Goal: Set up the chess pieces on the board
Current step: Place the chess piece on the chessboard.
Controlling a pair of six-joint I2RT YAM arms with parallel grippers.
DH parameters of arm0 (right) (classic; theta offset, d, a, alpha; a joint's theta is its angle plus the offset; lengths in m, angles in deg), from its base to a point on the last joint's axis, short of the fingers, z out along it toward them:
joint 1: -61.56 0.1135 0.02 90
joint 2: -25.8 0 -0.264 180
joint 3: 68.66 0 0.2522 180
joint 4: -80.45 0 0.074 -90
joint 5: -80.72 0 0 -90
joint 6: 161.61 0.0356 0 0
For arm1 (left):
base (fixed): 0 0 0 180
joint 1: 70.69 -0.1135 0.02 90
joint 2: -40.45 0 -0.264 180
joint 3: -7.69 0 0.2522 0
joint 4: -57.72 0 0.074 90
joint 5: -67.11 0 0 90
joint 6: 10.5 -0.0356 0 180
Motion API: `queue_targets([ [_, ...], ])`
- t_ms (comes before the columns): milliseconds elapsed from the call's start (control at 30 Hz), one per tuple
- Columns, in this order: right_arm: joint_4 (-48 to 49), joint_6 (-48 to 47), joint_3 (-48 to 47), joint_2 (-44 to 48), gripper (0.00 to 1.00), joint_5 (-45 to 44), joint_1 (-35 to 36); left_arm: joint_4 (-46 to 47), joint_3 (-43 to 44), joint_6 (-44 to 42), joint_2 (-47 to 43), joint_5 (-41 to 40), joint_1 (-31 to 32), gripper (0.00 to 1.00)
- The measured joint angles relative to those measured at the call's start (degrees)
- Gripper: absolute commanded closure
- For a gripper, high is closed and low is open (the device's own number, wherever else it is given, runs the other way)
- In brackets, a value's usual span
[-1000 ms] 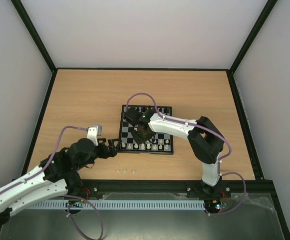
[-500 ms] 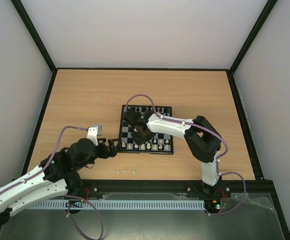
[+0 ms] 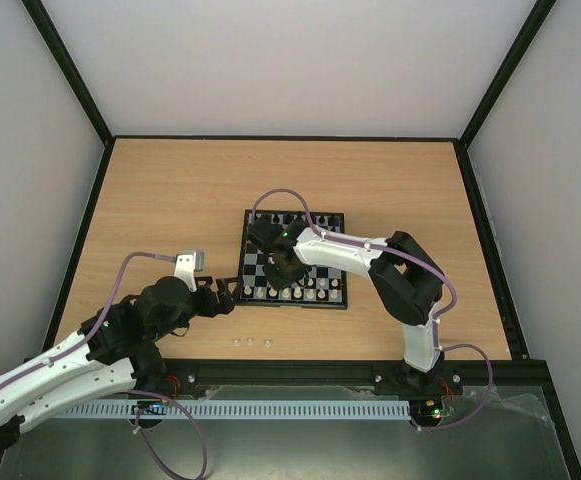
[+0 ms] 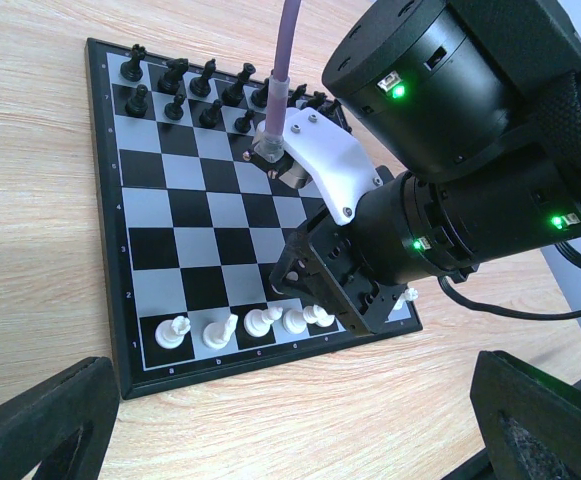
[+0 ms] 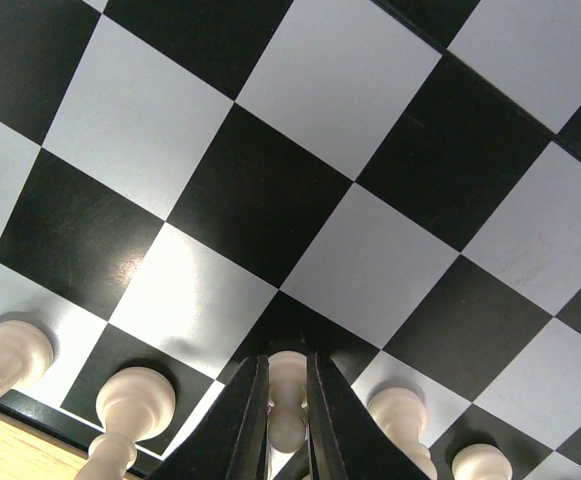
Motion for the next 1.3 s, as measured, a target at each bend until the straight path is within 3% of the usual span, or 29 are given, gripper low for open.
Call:
queue_targets([
  [667, 0.1, -0.1, -0.1, -0.1, 0.89, -0.2, -1.0, 0.0, -0.1, -0.1, 0.0, 0.0, 0.0, 0.01],
  [1300, 1.0, -0.4, -0.3, -0.4, 0.78, 0.5, -1.0, 0.1, -0.3, -0.2, 0.2, 0.0, 0.0, 0.01],
])
